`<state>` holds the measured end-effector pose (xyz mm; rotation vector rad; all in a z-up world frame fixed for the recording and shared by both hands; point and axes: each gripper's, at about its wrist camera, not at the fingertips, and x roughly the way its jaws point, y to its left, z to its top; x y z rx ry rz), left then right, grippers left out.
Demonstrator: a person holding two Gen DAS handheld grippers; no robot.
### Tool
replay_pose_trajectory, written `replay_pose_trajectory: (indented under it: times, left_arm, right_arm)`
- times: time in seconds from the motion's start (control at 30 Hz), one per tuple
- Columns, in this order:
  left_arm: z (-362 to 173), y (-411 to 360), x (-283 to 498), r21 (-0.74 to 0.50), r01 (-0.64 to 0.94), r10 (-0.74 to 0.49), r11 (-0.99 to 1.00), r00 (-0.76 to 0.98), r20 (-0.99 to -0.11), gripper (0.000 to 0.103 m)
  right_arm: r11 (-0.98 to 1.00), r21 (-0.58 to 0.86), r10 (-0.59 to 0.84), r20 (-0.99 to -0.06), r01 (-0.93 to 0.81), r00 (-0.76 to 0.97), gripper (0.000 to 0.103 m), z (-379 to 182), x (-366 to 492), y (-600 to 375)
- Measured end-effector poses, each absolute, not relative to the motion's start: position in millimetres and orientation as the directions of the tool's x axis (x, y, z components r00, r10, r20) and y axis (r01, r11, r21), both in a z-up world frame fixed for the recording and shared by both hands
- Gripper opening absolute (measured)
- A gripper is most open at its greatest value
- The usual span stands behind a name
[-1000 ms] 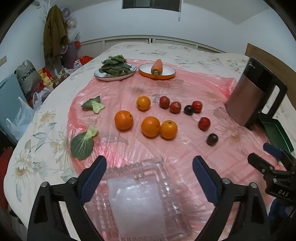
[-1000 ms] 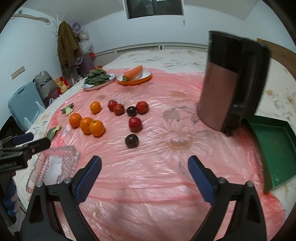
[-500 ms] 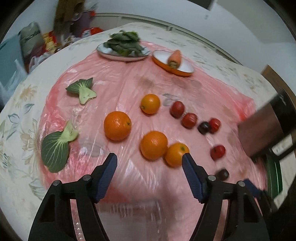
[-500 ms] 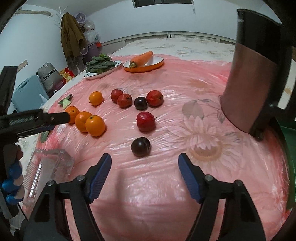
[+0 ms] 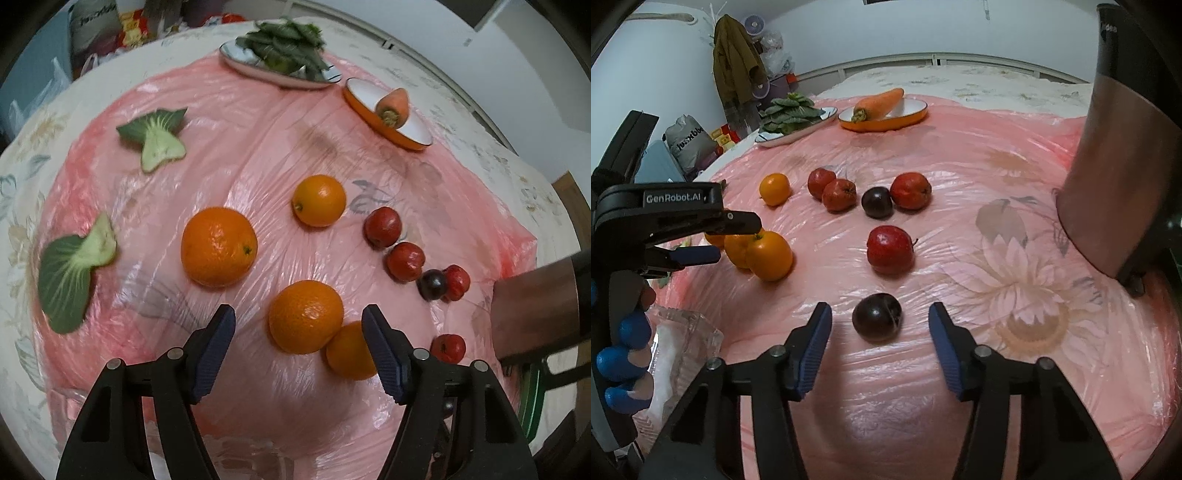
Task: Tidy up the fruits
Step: 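Grasp the dark plum with the right gripper while the left gripper grasps an orange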
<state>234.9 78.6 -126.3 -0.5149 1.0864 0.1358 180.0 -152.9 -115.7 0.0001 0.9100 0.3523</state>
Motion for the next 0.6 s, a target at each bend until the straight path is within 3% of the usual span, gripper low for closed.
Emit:
replay_pose_trajectory:
  times: [0.13, 0.37, 0.6]
  left_arm:
    - [-130, 81, 238, -0.331, -0.383, -0.142, 0.862, 0.443, -0.885, 0.059]
    - [-136, 74, 241, -0.347, -0.380, -0.170, 0.857, 0.427, -0.888, 0.039]
    - [-139, 79, 233, -0.408, -0.373, -0.218, 0.834, 0.456, -0.863, 0.038]
  right_arm:
    - [0.944, 0.143, 0.291, -0.785, -0.297, 0.547, 0.070, -120, 182, -151]
    - [0.945, 0.156, 0.293, -0.794, -0.288, 0.533, 0.060, -125, 184, -154]
    - [0.944, 0.173, 0.302, -0.798, -0.282, 0.521, 0.060, -128, 186, -157]
